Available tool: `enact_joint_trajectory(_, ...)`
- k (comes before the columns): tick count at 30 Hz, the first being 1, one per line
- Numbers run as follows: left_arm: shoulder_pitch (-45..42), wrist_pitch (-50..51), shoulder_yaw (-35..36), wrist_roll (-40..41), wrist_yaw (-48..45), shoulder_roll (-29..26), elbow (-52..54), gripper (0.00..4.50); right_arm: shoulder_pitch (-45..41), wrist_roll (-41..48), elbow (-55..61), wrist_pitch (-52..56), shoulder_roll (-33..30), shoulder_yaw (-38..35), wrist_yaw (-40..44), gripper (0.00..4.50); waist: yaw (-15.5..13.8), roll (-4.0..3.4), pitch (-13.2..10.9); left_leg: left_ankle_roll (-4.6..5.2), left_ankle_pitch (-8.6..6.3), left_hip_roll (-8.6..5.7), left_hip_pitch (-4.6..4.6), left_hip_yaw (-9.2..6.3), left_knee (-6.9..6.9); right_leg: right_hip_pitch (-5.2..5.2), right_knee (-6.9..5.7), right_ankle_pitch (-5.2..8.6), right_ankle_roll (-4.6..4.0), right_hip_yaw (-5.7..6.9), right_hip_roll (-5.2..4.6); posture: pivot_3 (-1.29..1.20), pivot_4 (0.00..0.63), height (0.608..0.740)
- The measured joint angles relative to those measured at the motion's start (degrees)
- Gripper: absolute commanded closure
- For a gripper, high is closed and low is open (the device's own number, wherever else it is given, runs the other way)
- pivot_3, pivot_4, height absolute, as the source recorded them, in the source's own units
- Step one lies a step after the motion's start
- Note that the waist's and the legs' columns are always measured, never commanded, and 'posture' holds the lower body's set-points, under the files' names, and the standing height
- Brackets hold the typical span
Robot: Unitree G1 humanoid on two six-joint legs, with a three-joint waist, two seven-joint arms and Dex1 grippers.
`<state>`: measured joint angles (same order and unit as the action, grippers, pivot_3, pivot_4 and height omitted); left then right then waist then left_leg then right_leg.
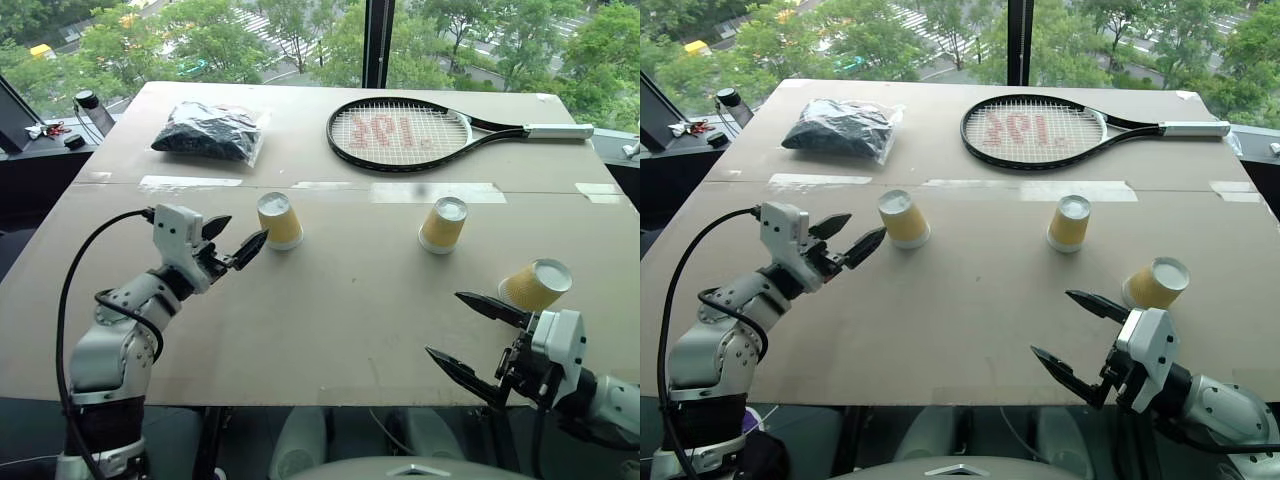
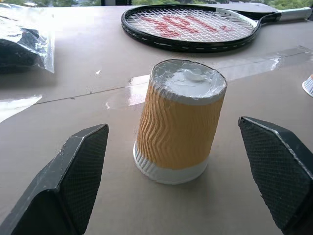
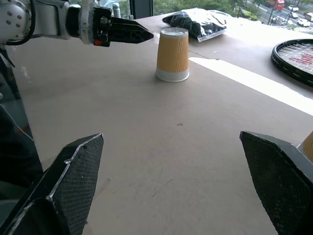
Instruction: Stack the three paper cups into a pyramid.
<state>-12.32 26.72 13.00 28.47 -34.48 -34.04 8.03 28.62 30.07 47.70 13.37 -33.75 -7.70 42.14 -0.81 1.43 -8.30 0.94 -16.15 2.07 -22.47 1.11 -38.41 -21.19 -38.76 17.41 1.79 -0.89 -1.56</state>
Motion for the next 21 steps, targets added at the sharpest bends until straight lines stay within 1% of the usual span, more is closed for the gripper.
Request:
enact_joint_trajectory(4,-7.2,0.2,-4.1,-3.5,-0.5,0.0,-5.6,0.12,1.2,-1.0,-0.4,-1.3,1.0,-0.1,-0.5,0.09,0.2,-0.01,0.0,-0.01,0.0,0.01,-0.01,0.05,0.0,-0.03,-0.01,0.0,0.0,-0.05,0.05,0.0,0.15,0.74)
enact_joint_trajectory(7,-8.4,0.0,-5.1,-4.6,-0.8,0.7,-7.6,0.12,1.9,-1.8,-0.4,-1.7,1.2,-0.1,-0.7,0.09,0.5,-0.01,0.0,-0.02,0.01,0.02,-0.02,0.08,0.0,-0.06,0.0,0.0,0.0,-0.07,0.01,0.0,0.15,0.74)
enact_joint_trajectory(10,-9.7,-0.8,-6.9,-5.8,-1.6,1.3,-10.0,0.86,2.9,-2.6,-0.4,-2.7,2.3,0.0,-1.5,0.0,0.3,-0.01,0.0,-0.03,0.01,0.03,-0.04,0.04,-0.01,-0.07,-0.02,0.0,0.0,-0.05,-0.01,0.0,0.15,0.74)
enact_joint_trajectory(12,-10.3,-1.4,-6.9,-6.2,-2.5,1.3,-11.2,1.69,3.8,-3.0,-0.3,-3.4,3.2,0.0,-1.9,0.0,0.2,-0.01,0.0,-0.04,0.02,0.03,-0.05,0.05,-0.01,-0.08,-0.03,0.0,0.0,-0.05,-0.01,0.0,0.15,0.74)
enact_joint_trajectory(13,-10.6,-2.1,-6.9,-6.5,-3.2,1.3,-11.9,1.91,4.1,-3.1,-0.3,-3.8,3.5,0.0,-2.2,0.0,0.1,-0.01,0.0,-0.04,0.02,0.03,-0.05,0.05,-0.01,-0.08,-0.03,0.0,0.0,-0.05,-0.01,0.0,0.15,0.74)
enact_joint_trajectory(18,-10.5,-2.3,-6.7,-5.1,-7.2,1.3,-11.4,1.91,4.7,-3.2,-0.3,-5.0,4.3,0.0,-2.5,0.0,0.1,-0.01,0.0,-0.08,0.04,0.03,-0.07,0.06,-0.02,-0.08,-0.02,0.0,0.0,-0.05,-0.02,0.0,0.15,0.74)
enact_joint_trajectory(20,-9.6,-0.8,-6.6,-2.7,-9.7,1.0,-8.9,1.91,4.6,-3.0,-0.3,-5.1,4.5,0.1,-2.5,0.0,0.2,-0.01,0.0,-0.17,0.09,0.04,-0.09,0.05,-0.02,-0.09,-0.03,0.0,0.0,-0.05,-0.09,0.0,0.15,0.74)
enact_joint_trajectory(21,-7.9,1.2,-7.2,0.2,-13.5,0.0,-4.7,1.91,4.0,-2.7,-0.3,-5.1,4.9,0.1,-2.5,0.0,0.3,-0.02,0.0,-0.25,0.14,0.05,-0.1,0.06,-0.02,-0.09,-0.02,0.0,0.0,-0.05,-0.19,0.0,0.15,0.74)
